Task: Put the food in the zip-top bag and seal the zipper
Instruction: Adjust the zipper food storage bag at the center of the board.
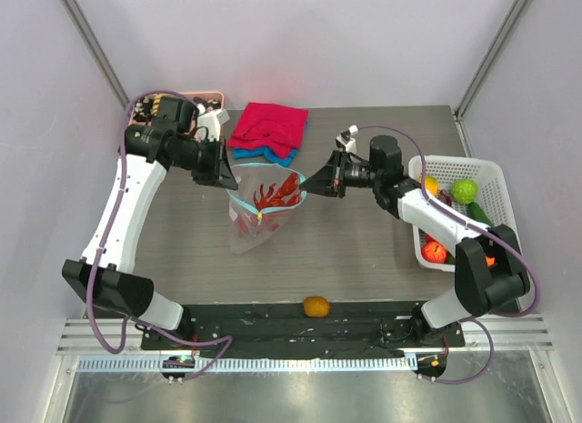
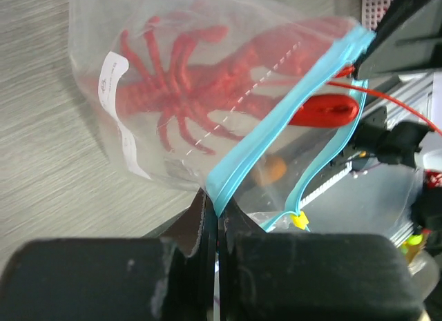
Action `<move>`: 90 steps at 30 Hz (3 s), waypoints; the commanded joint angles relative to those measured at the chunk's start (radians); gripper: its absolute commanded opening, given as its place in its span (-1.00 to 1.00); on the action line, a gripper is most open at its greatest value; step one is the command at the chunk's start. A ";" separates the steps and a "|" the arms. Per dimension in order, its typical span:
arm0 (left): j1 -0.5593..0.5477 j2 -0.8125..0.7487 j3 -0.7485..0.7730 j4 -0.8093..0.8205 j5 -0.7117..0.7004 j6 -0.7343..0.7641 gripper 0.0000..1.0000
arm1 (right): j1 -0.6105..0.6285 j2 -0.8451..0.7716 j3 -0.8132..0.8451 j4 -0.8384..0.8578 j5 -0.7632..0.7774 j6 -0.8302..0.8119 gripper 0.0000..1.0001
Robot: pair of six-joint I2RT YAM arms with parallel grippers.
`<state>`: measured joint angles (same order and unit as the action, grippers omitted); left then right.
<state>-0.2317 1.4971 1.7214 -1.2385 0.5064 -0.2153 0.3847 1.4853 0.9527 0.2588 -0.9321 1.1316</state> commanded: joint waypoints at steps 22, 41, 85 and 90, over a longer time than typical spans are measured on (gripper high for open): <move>-0.037 -0.081 -0.229 0.299 0.070 0.060 -0.16 | 0.052 0.038 0.167 -0.294 -0.022 -0.225 -0.98; -0.317 -0.261 -0.381 0.625 0.043 0.494 0.32 | 0.075 0.017 0.176 -0.279 -0.033 -0.240 -0.98; -0.416 -0.097 -0.393 0.630 -0.025 0.619 -0.62 | 0.095 0.030 0.195 -0.299 -0.034 -0.282 -0.98; -0.416 -0.057 -0.257 0.446 -0.014 0.533 -0.95 | 0.097 0.029 0.198 -0.299 -0.017 -0.288 -0.98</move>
<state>-0.6460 1.4315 1.3418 -0.6720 0.4480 0.4026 0.4755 1.5440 1.1183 -0.0685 -0.9550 0.8585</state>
